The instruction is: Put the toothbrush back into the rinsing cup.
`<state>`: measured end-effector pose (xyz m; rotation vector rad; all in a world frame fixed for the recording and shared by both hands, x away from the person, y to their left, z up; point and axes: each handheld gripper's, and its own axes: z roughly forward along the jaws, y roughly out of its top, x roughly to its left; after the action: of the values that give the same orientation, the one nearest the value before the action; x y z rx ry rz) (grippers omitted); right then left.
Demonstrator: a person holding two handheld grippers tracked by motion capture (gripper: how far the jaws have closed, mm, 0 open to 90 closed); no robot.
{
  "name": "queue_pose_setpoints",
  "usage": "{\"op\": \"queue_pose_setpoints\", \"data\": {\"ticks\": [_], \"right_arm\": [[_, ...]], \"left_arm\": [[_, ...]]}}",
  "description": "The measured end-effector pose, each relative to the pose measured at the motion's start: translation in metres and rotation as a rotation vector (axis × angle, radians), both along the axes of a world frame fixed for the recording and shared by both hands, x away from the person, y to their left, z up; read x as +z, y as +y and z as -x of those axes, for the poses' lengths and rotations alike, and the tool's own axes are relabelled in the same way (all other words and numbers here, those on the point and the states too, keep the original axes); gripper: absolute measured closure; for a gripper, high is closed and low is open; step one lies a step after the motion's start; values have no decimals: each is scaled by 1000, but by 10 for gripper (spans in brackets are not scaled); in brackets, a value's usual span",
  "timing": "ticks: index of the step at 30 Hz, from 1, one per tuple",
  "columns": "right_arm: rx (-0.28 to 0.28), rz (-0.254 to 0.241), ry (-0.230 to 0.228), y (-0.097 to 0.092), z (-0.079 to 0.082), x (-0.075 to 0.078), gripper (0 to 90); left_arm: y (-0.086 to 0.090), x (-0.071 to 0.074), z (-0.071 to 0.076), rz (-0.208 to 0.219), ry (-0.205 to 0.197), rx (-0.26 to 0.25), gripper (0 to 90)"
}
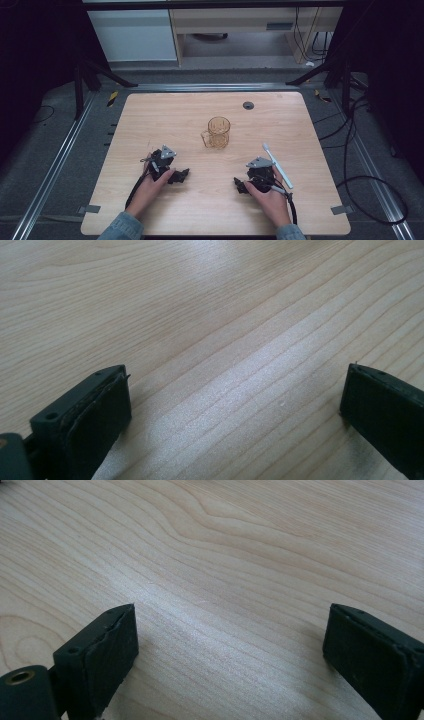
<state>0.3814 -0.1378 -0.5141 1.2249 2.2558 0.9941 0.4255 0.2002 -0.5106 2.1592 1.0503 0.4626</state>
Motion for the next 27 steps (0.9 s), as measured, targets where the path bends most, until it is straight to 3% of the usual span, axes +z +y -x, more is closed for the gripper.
{"op": "queue_pose_setpoints", "data": {"ticks": [11, 15, 19, 20, 21, 26, 27], "right_arm": [[-14, -13, 2, -7, 2, 7, 137], [-27, 70, 7, -21, 8, 33, 258], [-30, 145, 54, -37, 8, 51, 306], [-30, 145, 54, -37, 8, 51, 306], [-34, 178, 67, -45, 7, 62, 351], [-37, 207, 100, -56, 2, 78, 372], [-47, 232, 120, -61, -2, 83, 387]], "left_arm": [[0, 0, 0, -2, 0, 0, 0], [0, 0, 0, 0, 0, -1, 0], [0, 0, 0, 0, -1, 0, 0], [0, 0, 0, 0, -1, 0, 0], [0, 0, 0, 1, -1, 0, 0], [0, 0, 0, 0, -1, 0, 0], [0, 0, 1, 0, -1, 2, 0]]}}
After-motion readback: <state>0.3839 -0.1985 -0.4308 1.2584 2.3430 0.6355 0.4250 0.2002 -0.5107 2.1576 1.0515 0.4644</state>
